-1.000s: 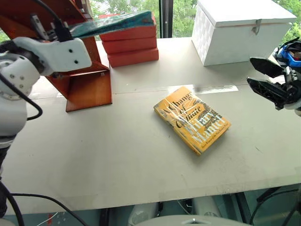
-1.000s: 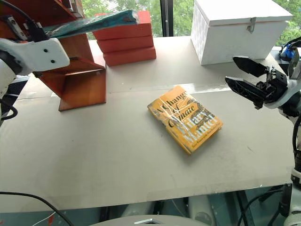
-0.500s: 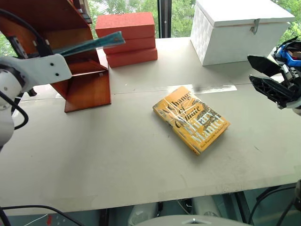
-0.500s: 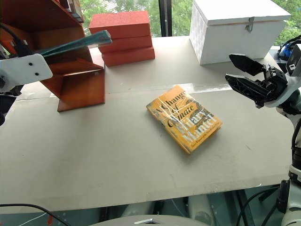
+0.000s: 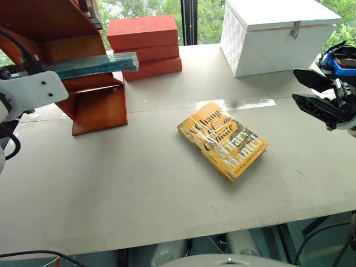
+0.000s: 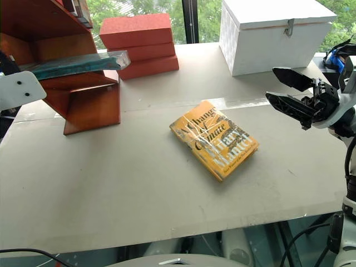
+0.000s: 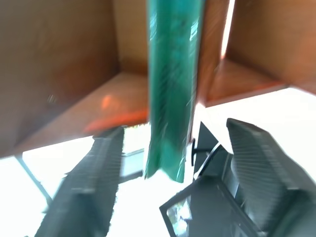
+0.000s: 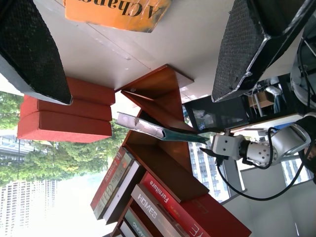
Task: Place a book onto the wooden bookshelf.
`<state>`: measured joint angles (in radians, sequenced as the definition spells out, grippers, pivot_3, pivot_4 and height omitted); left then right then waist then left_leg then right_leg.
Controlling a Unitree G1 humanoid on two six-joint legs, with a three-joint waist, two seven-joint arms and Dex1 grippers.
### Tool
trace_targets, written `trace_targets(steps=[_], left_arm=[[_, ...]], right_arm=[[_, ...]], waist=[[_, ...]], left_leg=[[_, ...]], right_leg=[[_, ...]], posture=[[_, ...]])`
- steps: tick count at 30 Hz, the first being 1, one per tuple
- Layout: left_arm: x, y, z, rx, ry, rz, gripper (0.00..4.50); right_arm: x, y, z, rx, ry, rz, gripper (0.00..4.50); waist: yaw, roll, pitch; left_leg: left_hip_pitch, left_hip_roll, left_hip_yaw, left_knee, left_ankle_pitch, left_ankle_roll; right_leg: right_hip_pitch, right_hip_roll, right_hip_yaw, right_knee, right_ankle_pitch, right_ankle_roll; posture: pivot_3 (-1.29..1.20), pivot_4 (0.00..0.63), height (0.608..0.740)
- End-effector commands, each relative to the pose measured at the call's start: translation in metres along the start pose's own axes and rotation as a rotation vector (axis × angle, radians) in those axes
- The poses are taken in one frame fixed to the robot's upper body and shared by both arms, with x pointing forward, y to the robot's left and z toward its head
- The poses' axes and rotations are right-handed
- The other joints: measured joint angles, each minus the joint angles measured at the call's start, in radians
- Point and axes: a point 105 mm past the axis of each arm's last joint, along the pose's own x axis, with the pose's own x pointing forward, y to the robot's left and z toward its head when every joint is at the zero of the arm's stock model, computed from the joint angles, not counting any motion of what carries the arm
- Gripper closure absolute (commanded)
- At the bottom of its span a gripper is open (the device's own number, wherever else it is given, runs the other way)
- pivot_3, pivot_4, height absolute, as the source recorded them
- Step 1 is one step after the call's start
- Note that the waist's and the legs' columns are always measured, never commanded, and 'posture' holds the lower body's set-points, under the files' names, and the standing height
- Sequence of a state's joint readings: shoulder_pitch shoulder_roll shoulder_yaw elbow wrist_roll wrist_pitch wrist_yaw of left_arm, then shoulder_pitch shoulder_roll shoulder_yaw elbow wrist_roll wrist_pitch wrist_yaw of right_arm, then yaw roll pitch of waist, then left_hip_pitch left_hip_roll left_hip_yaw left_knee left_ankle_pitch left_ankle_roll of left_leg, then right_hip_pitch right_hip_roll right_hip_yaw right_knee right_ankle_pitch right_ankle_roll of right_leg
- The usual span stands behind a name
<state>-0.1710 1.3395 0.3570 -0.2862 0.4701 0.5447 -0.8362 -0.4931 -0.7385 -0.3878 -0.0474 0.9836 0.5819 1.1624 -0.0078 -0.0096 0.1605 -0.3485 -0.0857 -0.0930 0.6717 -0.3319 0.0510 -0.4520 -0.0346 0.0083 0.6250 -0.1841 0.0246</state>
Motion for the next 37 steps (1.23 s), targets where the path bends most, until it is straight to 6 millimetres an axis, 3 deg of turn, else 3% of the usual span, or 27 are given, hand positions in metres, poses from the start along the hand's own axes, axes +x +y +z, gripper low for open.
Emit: trace_targets(steps=[1,9,13,16,19,21,24,26,28,33,37], left_arm=[[-0.01,0.017,-0.006,-0.017,0.041,0.072,0.05],[-0.021,0.022,0.011,-0.207,-0.059,0.112,0.05],[-0.03,0.017,0.044,-0.451,-0.262,0.052,0.05],[-0.048,-0.018,0.097,-0.595,-0.564,-0.212,0.05],[-0.075,-0.081,0.125,-0.703,-0.741,-0.558,0.05],[-0.084,-0.11,0.131,-0.782,-0.781,-0.652,0.05],[-0.083,-0.13,0.139,-0.888,-0.8,-0.65,0.05],[-0.079,-0.154,0.15,-1.047,-0.788,-0.643,0.05],[-0.08,-0.17,0.156,-1.143,-0.783,-0.644,0.05],[-0.079,-0.206,0.154,-1.177,-0.702,-0.613,0.05],[-0.086,-0.227,0.145,-1.171,-0.663,-0.64,0.05]], right_arm=[[-0.001,0.002,0.007,-0.041,-0.02,0.008,0.0],[-0.003,-0.001,0.004,-0.034,-0.015,0.0,0.0],[-0.007,-0.003,-0.001,-0.026,0.008,-0.011,0.0],[-0.013,-0.002,-0.012,-0.018,0.048,-0.022,0.0],[-0.023,0.0,-0.027,-0.01,0.106,-0.035,0.0],[-0.032,0.002,-0.042,-0.007,0.16,-0.054,0.0],[-0.045,0.002,-0.06,-0.012,0.216,-0.101,0.0],[-0.071,-0.004,-0.092,-0.055,0.345,-0.223,0.0],[-0.088,-0.002,-0.111,-0.073,0.431,-0.275,0.0],[-0.116,0.007,-0.14,-0.117,0.538,-0.338,0.0],[-0.121,0.005,-0.146,-0.14,0.529,-0.383,0.0]], waist=[[0.002,0.0,0.0],[0.003,0.0,0.0],[0.007,0.0,0.0],[0.011,0.0,-0.001],[0.011,0.001,-0.002],[0.004,0.001,-0.002],[0.012,0.001,-0.002],[0.023,0.004,-0.005],[0.031,0.003,-0.007],[0.031,0.006,-0.01],[0.019,0.006,-0.01]], left_leg=[[0.0,0.0,0.0,0.0,0.0,0.0],[0.0,0.0,0.0,0.001,0.0,0.0],[-0.001,0.0,0.0,0.002,0.0,0.0],[-0.001,0.0,-0.001,0.005,0.0,0.0],[-0.003,0.0,0.0,0.011,-0.001,0.001],[-0.003,0.0,0.0,0.013,-0.001,0.001],[-0.003,0.001,-0.002,0.013,-0.001,0.001],[-0.002,0.001,-0.002,0.014,0.0,0.0],[0.006,0.001,-0.001,0.013,-0.001,0.0],[0.008,0.001,-0.001,0.014,-0.001,0.0],[0.01,0.002,0.002,0.012,-0.001,0.0]], right_leg=[[0.0,0.0,0.0,0.0,0.0,0.0],[0.0,0.0,0.0,0.0,0.0,0.0],[0.0,0.0,-0.001,0.001,0.0,0.0],[0.001,0.0,-0.002,0.001,0.0,0.0],[0.002,-0.001,-0.002,0.002,0.0,0.0],[0.002,0.0,-0.002,0.002,0.0,0.0],[0.002,0.0,-0.005,0.002,0.0,0.0],[0.004,0.0,-0.006,0.002,0.002,-0.003],[0.013,-0.001,-0.005,0.001,0.002,-0.003],[0.014,0.0,-0.005,0.002,0.003,-0.003],[0.014,0.001,-0.002,0.002,0.002,-0.003]], posture=[[0.0,0.15,0.74],[0.0,0.15,0.74],[0.0,0.15,0.74],[0.0,0.15,0.74],[0.0,0.15,0.74],[0.0,0.15,0.74],[0.0,0.15,0.74],[0.0,0.15,0.74],[0.0,0.15,0.74],[0.0,0.15,0.74],[0.0,0.15,0.74]])
